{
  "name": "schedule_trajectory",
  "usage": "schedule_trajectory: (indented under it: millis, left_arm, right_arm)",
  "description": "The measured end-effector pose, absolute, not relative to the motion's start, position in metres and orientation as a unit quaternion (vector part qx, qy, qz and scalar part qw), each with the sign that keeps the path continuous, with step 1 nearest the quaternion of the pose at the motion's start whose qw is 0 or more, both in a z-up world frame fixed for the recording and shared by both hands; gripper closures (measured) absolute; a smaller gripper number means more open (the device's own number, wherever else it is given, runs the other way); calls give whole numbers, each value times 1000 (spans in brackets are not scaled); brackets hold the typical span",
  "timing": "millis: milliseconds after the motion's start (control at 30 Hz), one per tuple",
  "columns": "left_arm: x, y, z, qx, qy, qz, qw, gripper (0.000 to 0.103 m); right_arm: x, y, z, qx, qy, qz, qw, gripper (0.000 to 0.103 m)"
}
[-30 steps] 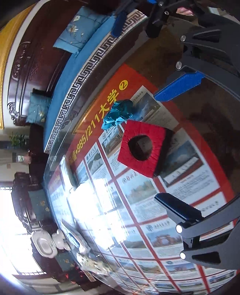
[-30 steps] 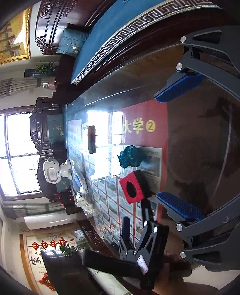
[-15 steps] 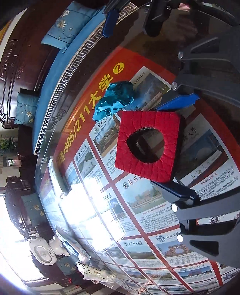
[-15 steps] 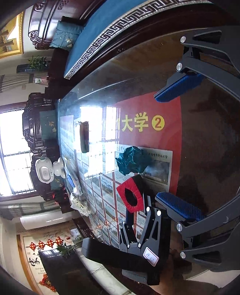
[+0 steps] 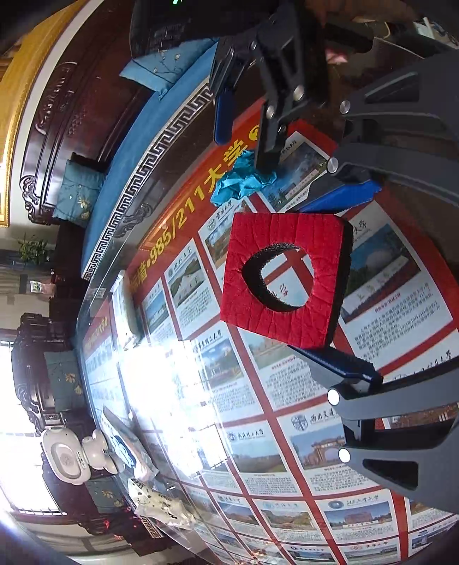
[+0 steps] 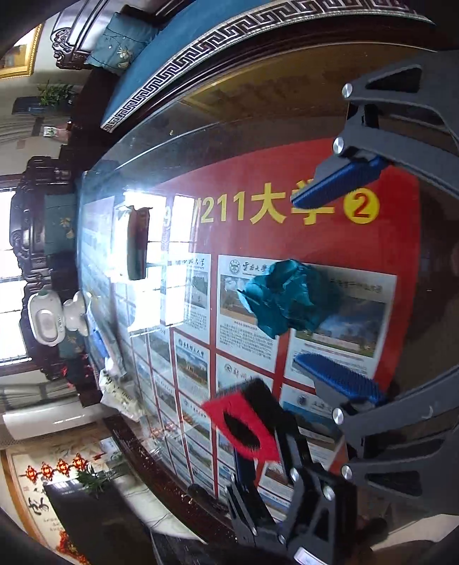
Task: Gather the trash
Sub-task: 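Grasp the red square cushion with the left tool while the right tool grasps the teal paper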
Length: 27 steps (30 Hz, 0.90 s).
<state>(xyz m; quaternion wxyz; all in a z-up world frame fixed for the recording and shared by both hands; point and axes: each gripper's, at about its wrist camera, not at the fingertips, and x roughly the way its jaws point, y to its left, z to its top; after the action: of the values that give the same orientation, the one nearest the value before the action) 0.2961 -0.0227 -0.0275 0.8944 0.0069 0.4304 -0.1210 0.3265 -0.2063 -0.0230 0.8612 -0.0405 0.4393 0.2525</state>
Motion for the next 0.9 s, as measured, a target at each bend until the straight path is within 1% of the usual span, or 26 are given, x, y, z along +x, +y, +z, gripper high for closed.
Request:
schedule_trajectory:
  millis: [67,133,167,200,300,367,500,667,900]
  left_arm:
    - [297,-19,-27,4,432,-121,894,35]
    - [296,-19,-28,7,433,-121,893,35]
    - [295,-19,-28,7,434,-122,893,35]
    - [294,-20,-28,6,433,-123,893,35]
    - [291,-20,-27,8,430,-128,894,35]
    - [287,-22,-25,9,427,-133,894,35]
    - [275,-27,-17,10,419,-140,897,35]
    - [243,-32,-4,21,399,-139,906,35]
    - [174,-44,5,22,395,-166,903,35]
  right_arm:
    - [333,-201,-25,-42,445,247,860,25]
    - [336,-197,-27,-50,445,242,860,33]
    - [336,-195,-30,-57,451,247,856,53]
    - [336,-194,-33,-62,456,252,851,58]
    - [327,-197,-31,-64,443,254,858,60]
    - [319,-204,-27,-47,433,262,861,60]
    - [300,-209,-18,-52,419,275,864,60]
    - [250,-218,2,-66,391,290,871,59]
    - [160,-221,27,-91,362,315,873,59]
